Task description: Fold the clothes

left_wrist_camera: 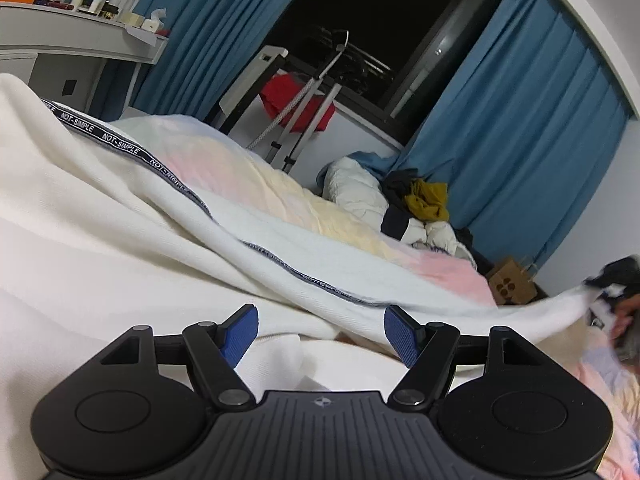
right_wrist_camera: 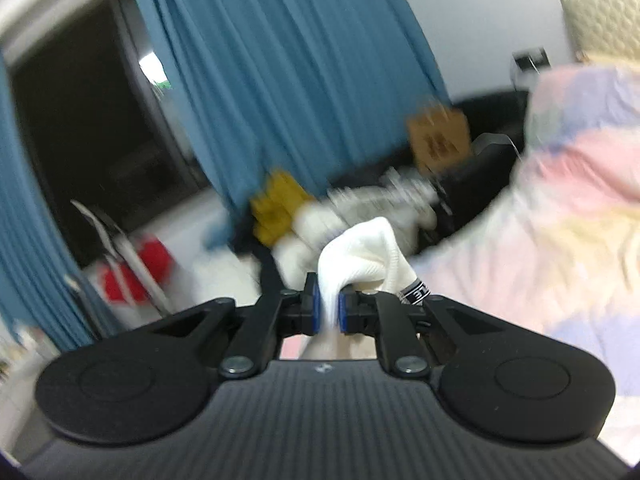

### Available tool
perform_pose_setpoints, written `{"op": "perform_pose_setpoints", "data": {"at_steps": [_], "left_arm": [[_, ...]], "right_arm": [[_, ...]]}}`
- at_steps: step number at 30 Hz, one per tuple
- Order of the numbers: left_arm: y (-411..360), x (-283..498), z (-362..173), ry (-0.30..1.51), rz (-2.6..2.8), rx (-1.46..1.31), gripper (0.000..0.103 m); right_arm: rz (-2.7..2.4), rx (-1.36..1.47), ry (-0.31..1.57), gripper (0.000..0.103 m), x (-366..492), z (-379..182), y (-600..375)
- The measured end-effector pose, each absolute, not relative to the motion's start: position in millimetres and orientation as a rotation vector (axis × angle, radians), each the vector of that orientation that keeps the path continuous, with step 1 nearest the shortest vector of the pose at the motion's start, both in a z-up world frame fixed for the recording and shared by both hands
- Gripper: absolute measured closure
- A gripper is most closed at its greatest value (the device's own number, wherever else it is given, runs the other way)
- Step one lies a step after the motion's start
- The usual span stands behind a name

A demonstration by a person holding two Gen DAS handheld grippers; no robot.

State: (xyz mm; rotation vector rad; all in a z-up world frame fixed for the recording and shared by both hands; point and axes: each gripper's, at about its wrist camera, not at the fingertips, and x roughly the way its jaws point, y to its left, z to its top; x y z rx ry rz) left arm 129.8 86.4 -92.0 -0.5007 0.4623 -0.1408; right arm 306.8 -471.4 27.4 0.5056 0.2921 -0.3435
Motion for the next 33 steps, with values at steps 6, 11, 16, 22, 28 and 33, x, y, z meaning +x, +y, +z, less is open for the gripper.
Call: {"op": "perform_pose_setpoints", "data": {"at_steps": [6, 11, 16, 22, 28, 33], "left_arm": [[80, 145, -108, 0.5, -0.147, -0.465, 0.032], [73, 153, -114, 0.514, -0.171, -0.431, 0.032], [64, 145, -107, 0.496, -0.226, -0.392, 0.032], [39, 124, -94, 0.476, -0.303, -0.289, 0.032], [-13, 120, -85, 0.506, -0.394, -0.173, 0.032], [-99, 166, -67, 0.482, -0.502, -0.017, 0.031]], "right_arm": [[-0.396, 0.645, 0.393, 0.09, 348, -63, -511], [-0.336, 0.624, 0.378, 0.066, 323, -67, -497], [-0.298, 0.617, 0.374, 0.031, 257, -59, -468], [-0.339, 0.733, 0.488, 0.03, 160, -67, -434], [-0.344, 0.817, 0.52, 0.03, 125, -73, -431], [-0.405, 0.799, 0.446, 0.03, 122, -71, -443]]}}
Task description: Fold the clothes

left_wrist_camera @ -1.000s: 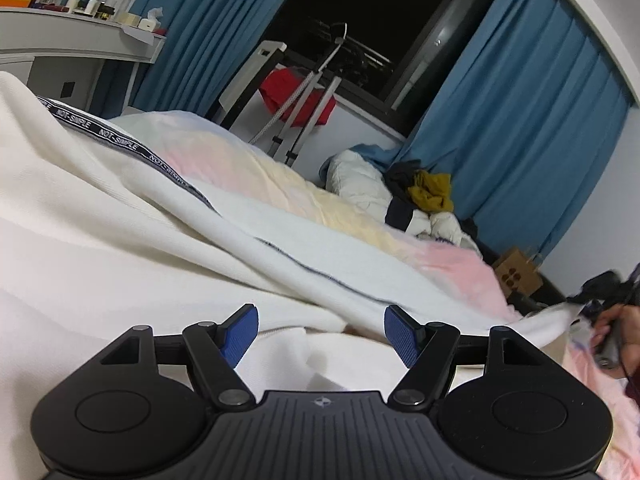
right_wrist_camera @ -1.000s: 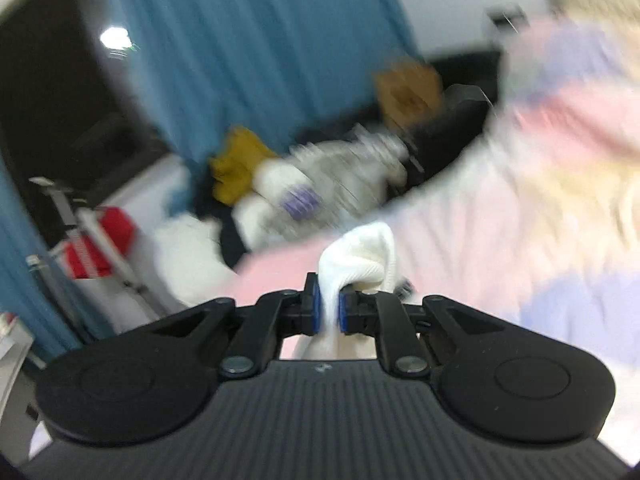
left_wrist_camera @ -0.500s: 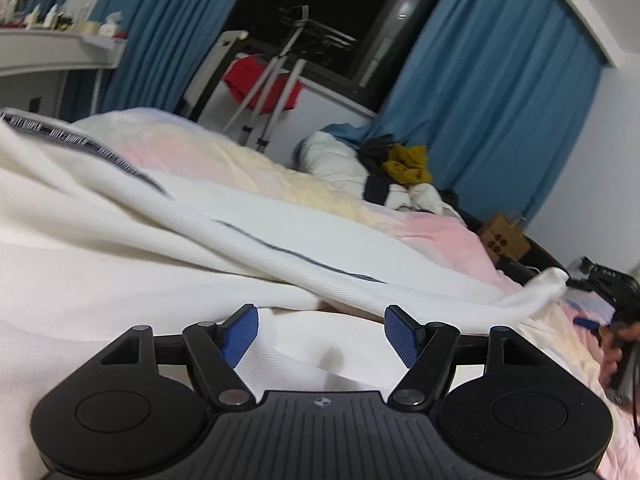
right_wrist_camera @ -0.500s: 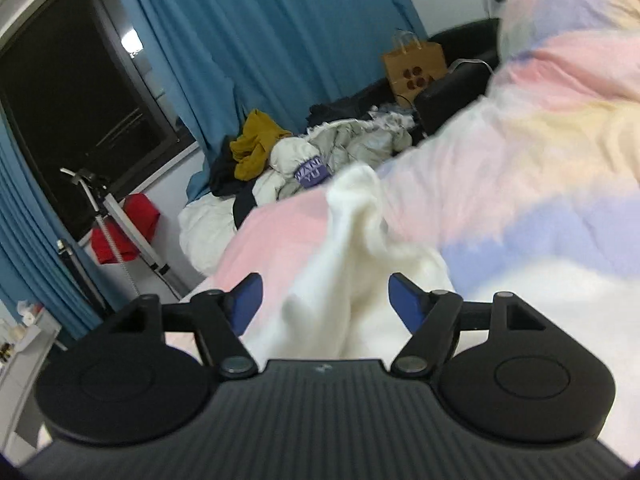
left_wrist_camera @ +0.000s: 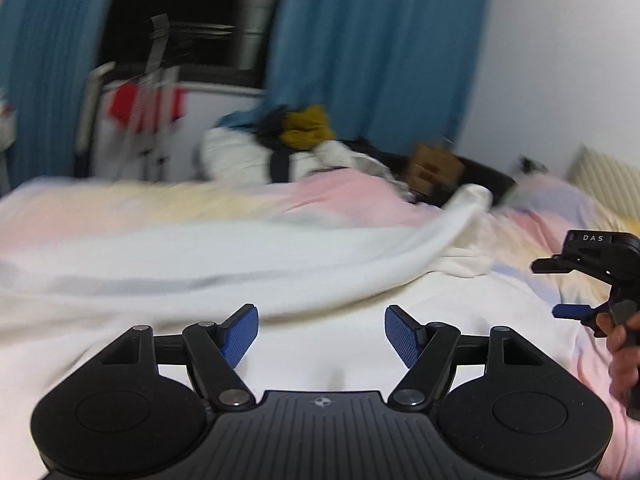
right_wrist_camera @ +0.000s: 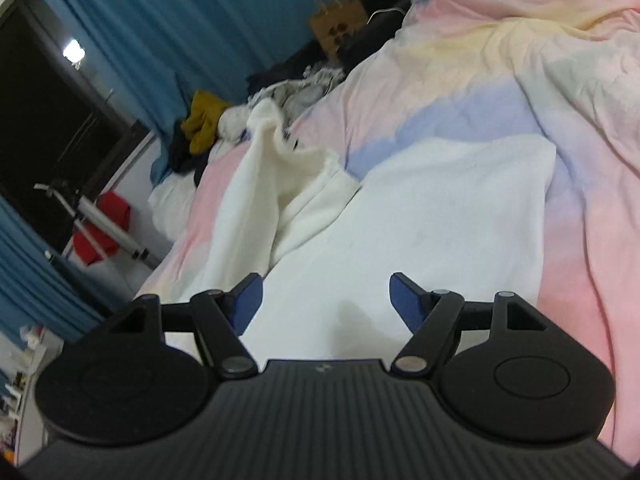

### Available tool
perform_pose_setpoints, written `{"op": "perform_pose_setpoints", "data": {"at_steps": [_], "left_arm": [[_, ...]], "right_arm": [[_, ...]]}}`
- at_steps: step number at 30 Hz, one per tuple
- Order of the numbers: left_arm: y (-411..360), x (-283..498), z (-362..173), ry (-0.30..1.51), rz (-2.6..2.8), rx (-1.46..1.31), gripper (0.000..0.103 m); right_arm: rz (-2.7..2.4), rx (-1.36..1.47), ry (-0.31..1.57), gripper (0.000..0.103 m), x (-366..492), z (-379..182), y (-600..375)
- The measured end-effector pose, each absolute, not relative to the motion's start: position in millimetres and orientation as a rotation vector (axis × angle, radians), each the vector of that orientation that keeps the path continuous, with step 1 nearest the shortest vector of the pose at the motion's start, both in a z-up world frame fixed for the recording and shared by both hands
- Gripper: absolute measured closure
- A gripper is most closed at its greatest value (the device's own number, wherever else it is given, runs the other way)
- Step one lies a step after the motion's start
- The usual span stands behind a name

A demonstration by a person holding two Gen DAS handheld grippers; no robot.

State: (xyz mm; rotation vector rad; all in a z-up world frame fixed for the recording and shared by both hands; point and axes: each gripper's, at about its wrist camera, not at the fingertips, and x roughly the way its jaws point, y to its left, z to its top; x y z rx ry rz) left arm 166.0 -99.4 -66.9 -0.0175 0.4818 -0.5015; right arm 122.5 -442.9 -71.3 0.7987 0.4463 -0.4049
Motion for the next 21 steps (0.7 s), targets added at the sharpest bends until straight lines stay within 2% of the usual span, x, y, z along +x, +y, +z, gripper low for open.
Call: {"op": "perform_pose_setpoints", "data": {"at_steps": [7, 9, 10, 11, 12, 13, 14, 21], "left_arm": [[-263, 270, -79, 0.516, -0.669, 0.182, 0.031], [-307, 297, -87, 0.535, -0.703, 0.238, 0.035], [-322, 308, -93, 0.55, -0.705, 0.265, 0.044], [-336, 318, -99, 0.567, -0.703, 0.294, 0.061], [-346, 329, -103, 0.582, -0.702, 0.322, 0.073], [-351, 337, -104, 0.59, -0.703, 0.341, 0.097], [-355, 345, -101, 0.588, -0.704, 0.354, 0.101], [-342, 419, -16, 0.454, -0.642, 0.476, 0.101]], "right_arm": [[-0.469, 0.845, 0.416, 0.03, 131, -95, -470], [-0.489, 0.859, 0.416, 0.03, 136, -103, -478], [-0.497, 0.87, 0.418, 0.03, 137, -108, -481], [-0.504, 0.886, 0.421, 0.03, 139, -112, -484], [-0.51, 0.902, 0.424, 0.03, 140, -116, -487], [-0.517, 0.918, 0.427, 0.03, 141, -121, -490], [-0.52, 0.928, 0.43, 0.03, 141, -123, -491], [-0.502, 0.909, 0.425, 0.03, 147, -123, -471]]}}
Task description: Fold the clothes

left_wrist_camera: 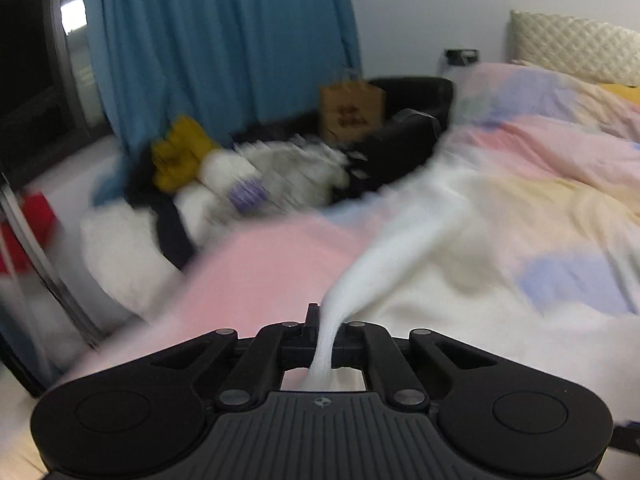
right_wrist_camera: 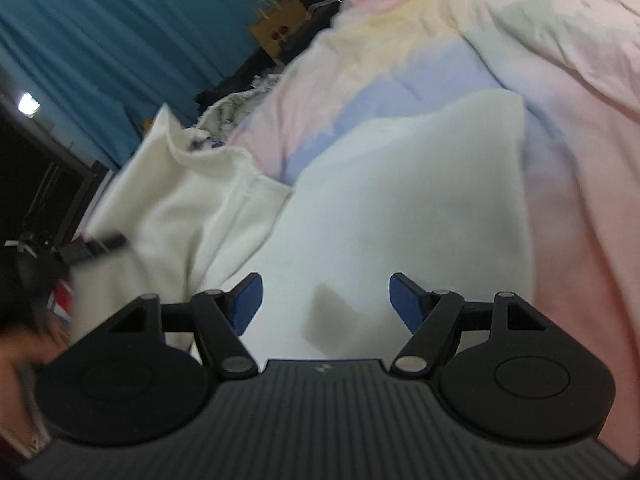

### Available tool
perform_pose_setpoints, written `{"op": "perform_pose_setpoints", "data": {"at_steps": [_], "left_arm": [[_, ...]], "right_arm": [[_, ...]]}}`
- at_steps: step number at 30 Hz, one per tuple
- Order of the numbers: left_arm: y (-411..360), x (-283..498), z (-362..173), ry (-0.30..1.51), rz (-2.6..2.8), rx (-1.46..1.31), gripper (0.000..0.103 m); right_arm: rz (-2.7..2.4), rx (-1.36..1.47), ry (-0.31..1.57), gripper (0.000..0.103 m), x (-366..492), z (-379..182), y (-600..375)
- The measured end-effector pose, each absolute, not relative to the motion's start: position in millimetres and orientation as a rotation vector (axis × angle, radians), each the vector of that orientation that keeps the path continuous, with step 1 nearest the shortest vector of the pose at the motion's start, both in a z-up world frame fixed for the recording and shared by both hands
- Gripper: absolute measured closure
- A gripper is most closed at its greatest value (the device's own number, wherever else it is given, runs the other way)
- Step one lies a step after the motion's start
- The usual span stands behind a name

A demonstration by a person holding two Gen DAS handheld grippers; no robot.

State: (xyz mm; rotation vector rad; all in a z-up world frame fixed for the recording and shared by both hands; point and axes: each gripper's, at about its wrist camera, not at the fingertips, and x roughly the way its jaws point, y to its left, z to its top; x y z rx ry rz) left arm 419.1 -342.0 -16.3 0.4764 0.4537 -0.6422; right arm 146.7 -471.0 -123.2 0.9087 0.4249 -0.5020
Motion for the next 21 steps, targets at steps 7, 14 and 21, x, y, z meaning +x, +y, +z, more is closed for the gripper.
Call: {"op": "perform_pose_setpoints", "data": {"at_steps": [7, 14, 21], "left_arm": [[-336, 534, -47, 0.497, -0.394, 0.501, 0.099], [-282, 521, -86, 0.578, -0.411, 0.326, 0.072], [-171, 372, -62, 0.545, -0.409, 0.202, 0.05]], "right_arm": [[-0.419, 0.82, 0.432, 0.03, 170, -124, -456], [-0.326, 0.793, 0.419, 0.03, 184, -131, -457], [-0.159, 0.77, 0.384, 0.036, 207, -118, -443]]}}
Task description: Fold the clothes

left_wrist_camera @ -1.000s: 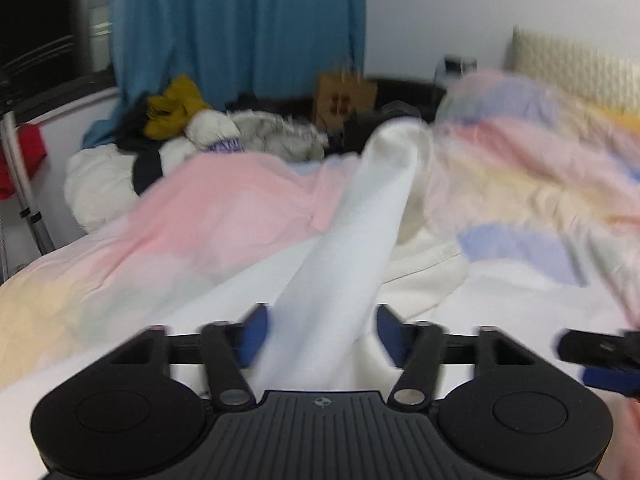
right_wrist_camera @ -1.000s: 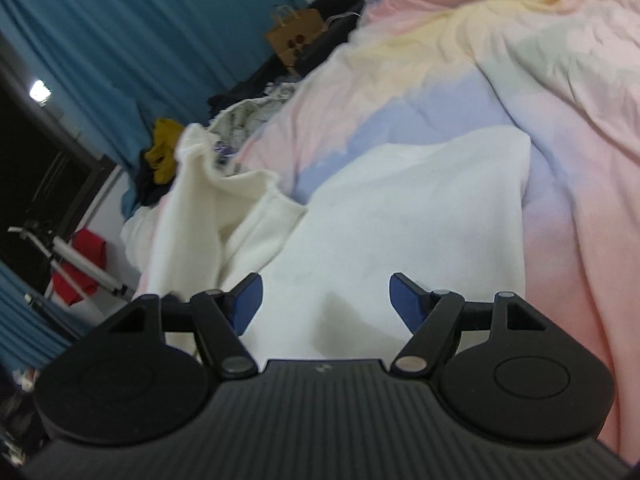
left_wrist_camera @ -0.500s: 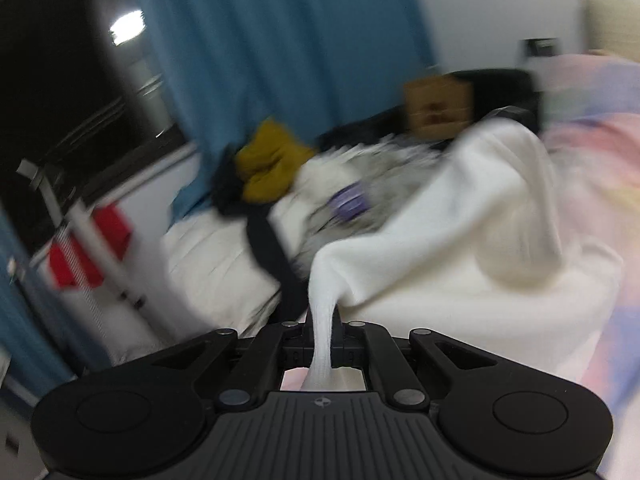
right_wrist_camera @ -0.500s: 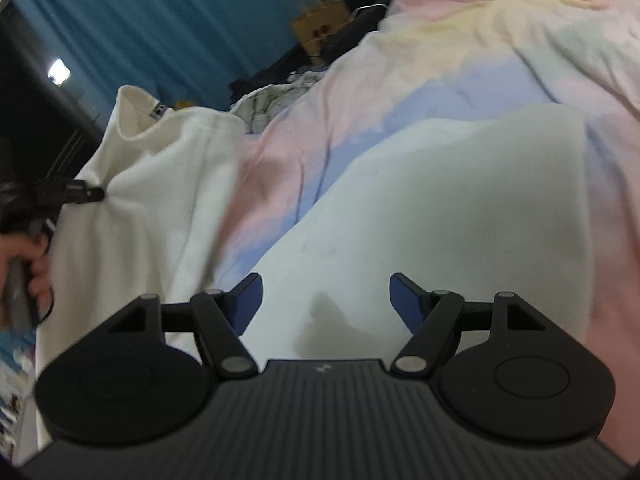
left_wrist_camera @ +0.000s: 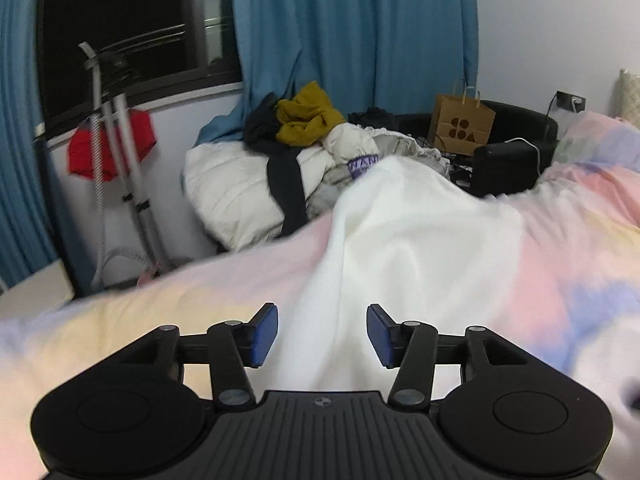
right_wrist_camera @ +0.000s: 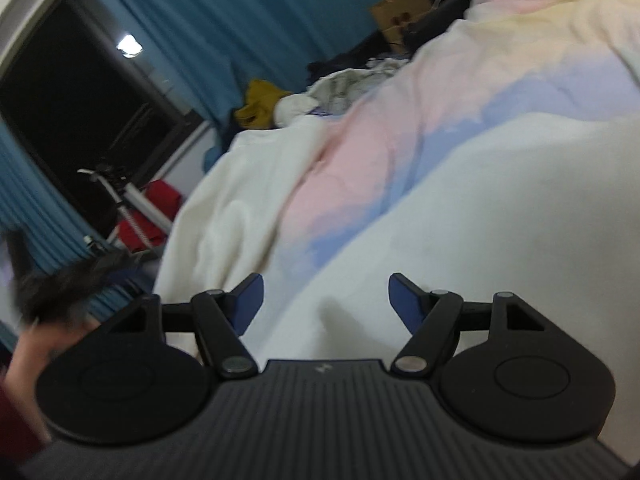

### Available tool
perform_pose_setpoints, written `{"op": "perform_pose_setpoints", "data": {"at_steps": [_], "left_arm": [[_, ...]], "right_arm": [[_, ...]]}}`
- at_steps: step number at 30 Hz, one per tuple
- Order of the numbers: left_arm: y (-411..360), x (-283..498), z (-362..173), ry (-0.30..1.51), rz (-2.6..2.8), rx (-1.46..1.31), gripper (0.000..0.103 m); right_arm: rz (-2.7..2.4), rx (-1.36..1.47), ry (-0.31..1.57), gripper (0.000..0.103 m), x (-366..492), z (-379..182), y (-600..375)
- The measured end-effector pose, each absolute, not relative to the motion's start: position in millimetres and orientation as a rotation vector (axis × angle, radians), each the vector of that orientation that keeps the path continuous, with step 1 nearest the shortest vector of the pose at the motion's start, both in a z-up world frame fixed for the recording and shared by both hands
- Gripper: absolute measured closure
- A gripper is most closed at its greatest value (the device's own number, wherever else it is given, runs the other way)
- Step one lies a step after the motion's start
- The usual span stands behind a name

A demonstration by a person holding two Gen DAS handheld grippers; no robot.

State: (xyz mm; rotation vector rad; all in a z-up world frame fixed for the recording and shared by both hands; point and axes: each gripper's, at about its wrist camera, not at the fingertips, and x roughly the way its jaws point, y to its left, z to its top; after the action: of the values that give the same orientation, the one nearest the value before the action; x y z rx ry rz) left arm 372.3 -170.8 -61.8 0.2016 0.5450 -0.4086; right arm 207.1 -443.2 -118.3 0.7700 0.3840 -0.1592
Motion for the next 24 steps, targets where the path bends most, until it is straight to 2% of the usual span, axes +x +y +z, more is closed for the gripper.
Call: {"op": "perform_pose_setpoints", "data": {"at_steps": [4, 6, 11, 15, 22, 24], "left_arm": [[-99, 255, -70, 0.588, -0.328, 0.109, 0.049], [-67, 203, -81, 0.593, -0.279, 0.049, 0.045], [0, 97, -102, 0.578, -0.185, -0.094, 0.045], [17, 83, -104, 0.574, -0.191, -0.086, 0.045], [34, 119, -124, 0.601, -0.188, -0.141, 0.045], [37, 130, -129, 0.597, -0.189, -0.143, 0.045]], "right_arm": [[-0.071, 0.781, 0.389, 0.042, 216, -114, -439], [-0.042, 0.803, 0.399, 0.046, 219, -113, -441], [0.003, 0.865, 0.444, 0.047, 237, -113, -449], [0.01, 0.892, 0.48, 0.047, 279, -113, -461], [-0.052, 0.882, 0.472, 0.047, 388, -126, -480], [-0.103, 0.792, 0.483, 0.064, 415, -125, -477]]}}
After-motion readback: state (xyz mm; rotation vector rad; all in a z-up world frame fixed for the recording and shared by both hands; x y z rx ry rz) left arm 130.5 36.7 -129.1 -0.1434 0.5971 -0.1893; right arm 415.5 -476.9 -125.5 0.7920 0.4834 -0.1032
